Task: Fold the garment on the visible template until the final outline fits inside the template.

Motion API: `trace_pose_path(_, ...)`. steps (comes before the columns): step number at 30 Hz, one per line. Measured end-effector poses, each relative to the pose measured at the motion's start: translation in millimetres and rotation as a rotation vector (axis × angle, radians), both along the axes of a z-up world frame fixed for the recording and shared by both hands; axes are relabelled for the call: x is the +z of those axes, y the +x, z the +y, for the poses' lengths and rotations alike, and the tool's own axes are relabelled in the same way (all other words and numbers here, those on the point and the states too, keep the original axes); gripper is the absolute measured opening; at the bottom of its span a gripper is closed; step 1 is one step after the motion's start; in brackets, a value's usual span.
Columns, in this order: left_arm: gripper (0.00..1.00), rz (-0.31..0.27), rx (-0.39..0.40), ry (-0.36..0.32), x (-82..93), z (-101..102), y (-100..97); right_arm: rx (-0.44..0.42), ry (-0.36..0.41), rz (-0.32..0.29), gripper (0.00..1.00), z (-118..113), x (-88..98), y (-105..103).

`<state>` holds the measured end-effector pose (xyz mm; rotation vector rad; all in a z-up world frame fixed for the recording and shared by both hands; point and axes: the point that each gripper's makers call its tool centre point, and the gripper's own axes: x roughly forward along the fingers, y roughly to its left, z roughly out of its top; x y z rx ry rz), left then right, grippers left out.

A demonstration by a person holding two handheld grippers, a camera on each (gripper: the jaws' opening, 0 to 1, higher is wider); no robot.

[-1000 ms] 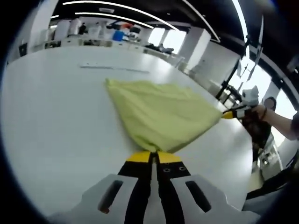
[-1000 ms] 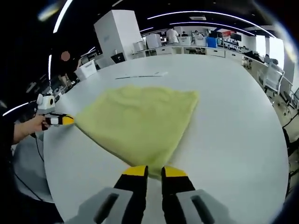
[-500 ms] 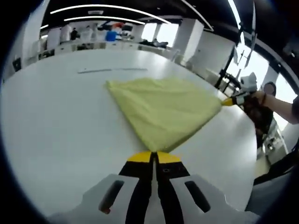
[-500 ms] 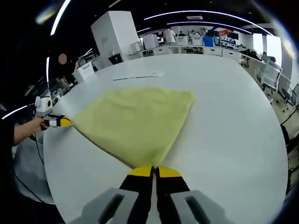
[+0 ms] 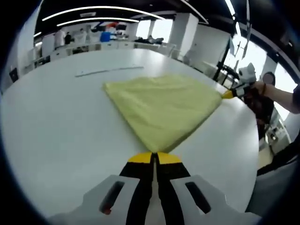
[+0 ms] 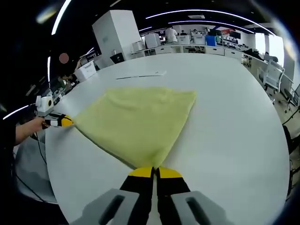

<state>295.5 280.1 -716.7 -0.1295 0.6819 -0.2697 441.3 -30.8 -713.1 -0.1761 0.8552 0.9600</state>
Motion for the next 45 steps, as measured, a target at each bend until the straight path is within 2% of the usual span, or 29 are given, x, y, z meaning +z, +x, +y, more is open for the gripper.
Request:
trace_pose_path(14, 0.00, 0.025, -0.006, 0.021, -1.3, 5.1, -22.0, 0.014, 0.014, 0.028, 0.00, 3.4, -2.7, -24.7)
trace_pose_path(29, 0.00, 0.045, 0.001, 0.021, -1.7, 7.2, -43.3, 0.028, 0.022, 0.039, 0.00, 6.3, -1.2, -41.6)
trace_pose_path(45, 0.00, 0.066, 0.027, 0.013, -6.1, 7.1, -55.2, 0.016, 0.019, 0.053, 0.00, 5.9, -5.2, -50.4)
